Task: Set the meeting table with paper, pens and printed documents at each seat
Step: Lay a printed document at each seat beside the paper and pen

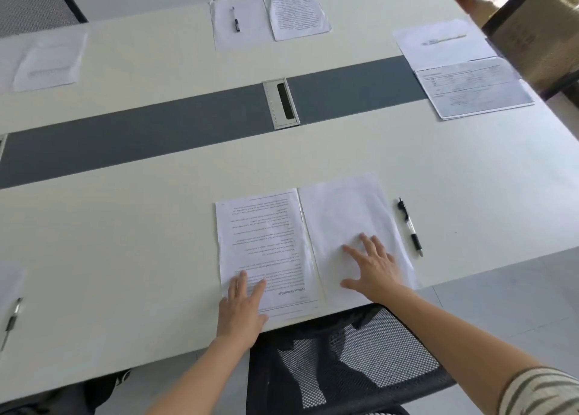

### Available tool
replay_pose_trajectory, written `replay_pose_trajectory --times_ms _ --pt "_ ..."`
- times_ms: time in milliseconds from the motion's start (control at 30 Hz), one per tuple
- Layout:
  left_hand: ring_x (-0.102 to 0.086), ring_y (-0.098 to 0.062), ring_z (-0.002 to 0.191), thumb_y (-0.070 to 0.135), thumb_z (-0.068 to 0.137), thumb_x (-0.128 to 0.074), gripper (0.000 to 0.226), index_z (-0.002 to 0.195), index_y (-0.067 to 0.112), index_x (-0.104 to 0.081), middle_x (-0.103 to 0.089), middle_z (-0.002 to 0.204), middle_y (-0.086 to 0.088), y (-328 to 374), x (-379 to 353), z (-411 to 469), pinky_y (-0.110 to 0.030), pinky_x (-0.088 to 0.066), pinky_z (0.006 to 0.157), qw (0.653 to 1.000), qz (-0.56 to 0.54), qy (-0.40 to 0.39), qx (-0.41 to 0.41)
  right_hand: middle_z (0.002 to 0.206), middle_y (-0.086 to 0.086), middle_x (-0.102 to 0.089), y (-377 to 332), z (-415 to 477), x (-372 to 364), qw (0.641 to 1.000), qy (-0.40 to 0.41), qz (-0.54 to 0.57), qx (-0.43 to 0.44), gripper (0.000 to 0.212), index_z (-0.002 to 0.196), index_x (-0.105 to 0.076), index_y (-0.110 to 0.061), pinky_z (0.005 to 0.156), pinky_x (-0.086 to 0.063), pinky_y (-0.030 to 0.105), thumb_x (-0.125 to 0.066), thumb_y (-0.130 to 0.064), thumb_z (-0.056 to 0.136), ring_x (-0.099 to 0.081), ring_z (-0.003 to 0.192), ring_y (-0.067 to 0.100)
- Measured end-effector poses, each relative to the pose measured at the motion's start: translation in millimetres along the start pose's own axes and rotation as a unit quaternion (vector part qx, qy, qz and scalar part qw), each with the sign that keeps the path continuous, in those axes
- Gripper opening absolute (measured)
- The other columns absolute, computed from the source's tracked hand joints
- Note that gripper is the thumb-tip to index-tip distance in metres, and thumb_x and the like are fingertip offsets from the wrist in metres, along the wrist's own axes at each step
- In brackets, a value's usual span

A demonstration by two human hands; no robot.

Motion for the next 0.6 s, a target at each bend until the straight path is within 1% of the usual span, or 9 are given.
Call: replay_pose_trajectory --times_ms 67,133,167,233,333,400,467,533,600 --pt "-0.002 -0.031 0.149 0.041 0.091 -0.057 0.073 0.151 0.031 -0.017 0.002 0.161 -0.012 0.1 -0.5 0.1 -0.041 -0.031 0.113 1.000 -0.003 0.000 0.003 0.164 0.002 -0.006 3.7 0.2 4.0 0.999 0.027 0.025 -0.001 0.080 0.150 -0.025 -0.038 0.117 -0.023 0.044 -0.062 -0.059 0.082 -0.005 0.151 0.024" --pt "-0.002 -0.031 0.149 0.041 0.090 -0.058 0.073 0.151 0.031 -0.018 0.002 0.162 -0.012 0.3 -1.2 0.5 -0.041 -0.030 0.113 1.000 -0.006 0.002 0.004 0.159 0.003 -0.027 17.1 0.3 16.7 0.992 0.110 0.064 -0.011 0.069 0.146 -0.038 -0.030 0.111 -0.034 0.045 -0.063 -0.051 0.085 -0.026 0.145 0.025" --pt "-0.002 -0.031 0.149 0.041 0.090 -0.058 0.073 0.151 0.031 -0.018 0.001 0.162 -0.012 0.4 -1.4 0.6 -0.041 -0.030 0.113 1.000 -0.007 0.004 0.005 0.153 0.004 -0.037 28.1 0.6 24.4 0.984 0.154 0.086 -0.029 0.062 0.142 -0.044 -0.026 0.106 -0.039 0.044 -0.064 -0.046 0.087 -0.035 0.140 0.025" --pt "-0.003 -0.031 0.149 0.040 0.090 -0.059 0.073 0.150 0.031 -0.019 0.001 0.162 -0.012 0.8 -2.2 0.7 -0.041 -0.031 0.113 1.000 -0.010 0.006 0.007 0.143 0.005 -0.047 54.9 2.3 37.9 0.966 0.199 0.132 -0.095 0.051 0.138 -0.050 -0.022 0.097 -0.044 0.043 -0.062 -0.037 0.090 -0.043 0.131 0.027" --pt "-0.002 -0.030 0.149 0.041 0.090 -0.058 0.073 0.150 0.032 -0.018 0.002 0.162 -0.011 0.8 -2.7 0.5 -0.040 -0.031 0.113 1.000 -0.007 0.002 0.010 0.137 0.008 -0.050 93.4 8.2 45.6 0.944 0.186 0.174 -0.207 0.047 0.136 -0.050 -0.021 0.093 -0.045 0.044 -0.057 -0.034 0.091 -0.045 0.127 0.028" --pt "-0.002 -0.030 0.149 0.041 0.090 -0.057 0.073 0.151 0.032 -0.017 0.003 0.162 -0.010 1.0 -2.2 0.6 -0.039 -0.031 0.113 1.000 -0.004 -0.001 0.012 0.132 0.008 -0.053 109.9 12.5 43.3 0.935 0.159 0.192 -0.253 0.047 0.134 -0.053 -0.020 0.094 -0.047 0.043 -0.057 -0.036 0.091 -0.051 0.122 0.029" --pt "-0.001 -0.029 0.149 0.041 0.091 -0.057 0.073 0.151 0.032 -0.016 0.004 0.162 -0.010 1.5 -1.8 0.6 -0.039 -0.030 0.114 1.000 -0.003 -0.003 0.013 0.126 0.007 -0.060 118.9 16.3 40.0 0.927 0.139 0.213 -0.277 0.041 0.127 -0.058 -0.021 0.090 -0.048 0.039 -0.059 -0.037 0.089 -0.058 0.113 0.029" --pt "-0.001 -0.029 0.149 0.041 0.091 -0.056 0.073 0.151 0.032 -0.015 0.004 0.162 -0.010 2.4 -1.2 0.4 -0.040 -0.030 0.114 1.000 -0.004 -0.004 0.014 0.117 0.006 -0.067 122.3 19.3 39.7 0.921 0.127 0.229 -0.288 0.031 0.116 -0.063 -0.022 0.084 -0.049 0.036 -0.061 -0.034 0.088 -0.062 0.105 0.030" --pt "0.000 -0.029 0.149 0.041 0.091 -0.056 0.073 0.151 0.032 -0.015 0.005 0.161 -0.009 3.0 -0.9 0.7 -0.040 -0.030 0.115 1.000 -0.006 -0.006 0.016 0.111 0.008 -0.069 121.8 21.2 43.0 0.918 0.120 0.242 -0.290 0.025 0.109 -0.067 -0.020 0.081 -0.050 0.035 -0.061 -0.029 0.086 -0.062 0.099 0.032"
Point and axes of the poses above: each hand's wrist, its own z-axis towards the middle knuckle, its own x-axis out of the back of the hand, y = z × x, the point moved 3 cm from there along z, towards the middle knuckle
